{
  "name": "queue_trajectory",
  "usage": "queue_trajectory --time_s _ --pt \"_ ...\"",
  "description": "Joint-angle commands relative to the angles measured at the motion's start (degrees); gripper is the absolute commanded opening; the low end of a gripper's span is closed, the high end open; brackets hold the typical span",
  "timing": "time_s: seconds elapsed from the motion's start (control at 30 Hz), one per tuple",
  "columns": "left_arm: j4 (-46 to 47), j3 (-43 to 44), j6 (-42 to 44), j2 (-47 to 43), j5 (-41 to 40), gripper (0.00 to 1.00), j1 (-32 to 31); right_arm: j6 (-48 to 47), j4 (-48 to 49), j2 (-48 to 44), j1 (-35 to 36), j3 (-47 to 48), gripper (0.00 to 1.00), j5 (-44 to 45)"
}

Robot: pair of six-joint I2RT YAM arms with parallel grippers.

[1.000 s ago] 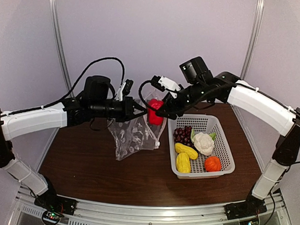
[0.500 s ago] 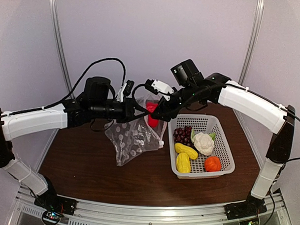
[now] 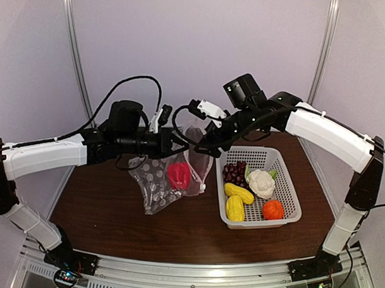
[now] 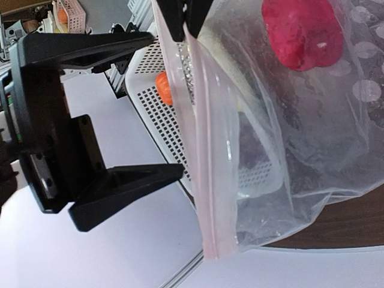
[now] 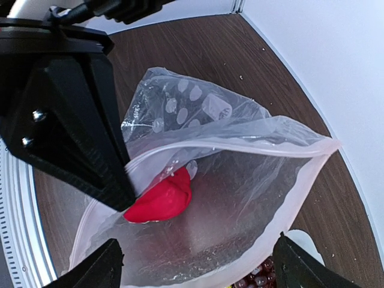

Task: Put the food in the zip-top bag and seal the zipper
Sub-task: Place the fake vegetable in the zipper food storage bag, then adjust the fake vegetable in the bin.

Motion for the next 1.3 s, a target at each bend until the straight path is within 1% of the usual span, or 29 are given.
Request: queue_trajectory --time_s 0.0,0.17,0.33,0.47,0.5,0.57,0.6,0.67,0.77,0.8,0.9,0.97,1.1,1.17,1.2,1.27 --pt "-1.99 -0.22 2.79 -1.18 -1.64 0.0 -0.37 -2.33 -2.05 -7.19 -0.42 -2.29 0.87 -1.1" --pt "-9.34 3.15 8.19 -4.23 -4.01 0.0 -0.39 -4.43 -1.43 -16.22 -4.1 -8.63 0.87 -1.2" --pt "-14.51 4.75 15.36 -8.21 -12.11 0.0 -0.23 -4.41 0.83 -23.67 -10.03 -16.59 0.89 -1.96" --pt "-25.83 12.92 21.48 -8.31 -17.04 0.0 -0.21 -3.78 1.51 -26.34 -13.49 -20.64 0.89 -2.58" --pt "-28.62 15.08 22.67 -7.87 -19.11 0.0 -0.19 -3.74 1.74 -26.74 -14.11 -21.29 0.89 -2.76" --pt "-33.64 18.73 24.82 -6.32 -25.99 0.0 -0.01 -3.71 1.81 -27.31 -15.19 -22.09 0.9 -2.86" --pt "-35.52 20.59 25.59 -5.39 -27.06 0.0 0.3 -3.9 1.62 -27.31 -15.66 -22.17 0.9 -2.69" --pt "-38.52 22.42 25.6 -3.65 -26.05 0.0 1.24 -4.66 0.98 -27.18 -16.45 -22.52 0.9 -1.65" --pt "-40.19 23.29 26.27 -2.06 -22.41 0.0 2.4 -5.51 -0.02 -26.92 -17.7 -24.05 0.89 -0.6" --pt "-42.42 24.67 27.55 -1.58 -23.93 0.0 2.5 -5.59 -0.27 -27.05 -18.07 -24.8 0.89 -0.36" --pt "-51.68 31.74 30.82 -0.32 -35.85 0.0 2.83 -5.56 -0.7 -28.07 -18.86 -27.21 0.89 1.07" --pt "-56.42 35.88 32.0 -0.25 -40.29 0.0 2.95 -5.63 -0.71 -29.15 -19.25 -29.19 0.89 2.29" --pt "-61.45 39.0 35.95 0.49 -36.02 0.0 2.95 -6.75 -2.32 -31.01 -19.36 -33.37 0.88 5.53" --pt "-61.29 36.95 36.74 1.86 -33.53 0.0 2.95 -7.4 -2.17 -32.14 -19.38 -36.59 0.87 7.61" --pt "-60.2 34.98 37.23 2.44 -30.17 0.0 2.95 -7.68 -2.12 -32.61 -19.38 -38.26 0.87 8.46" --pt "-56.12 30.21 38.21 4.05 -18.67 0.0 2.95 -8.03 -2.53 -33.36 -19.38 -41.02 0.87 9.34"
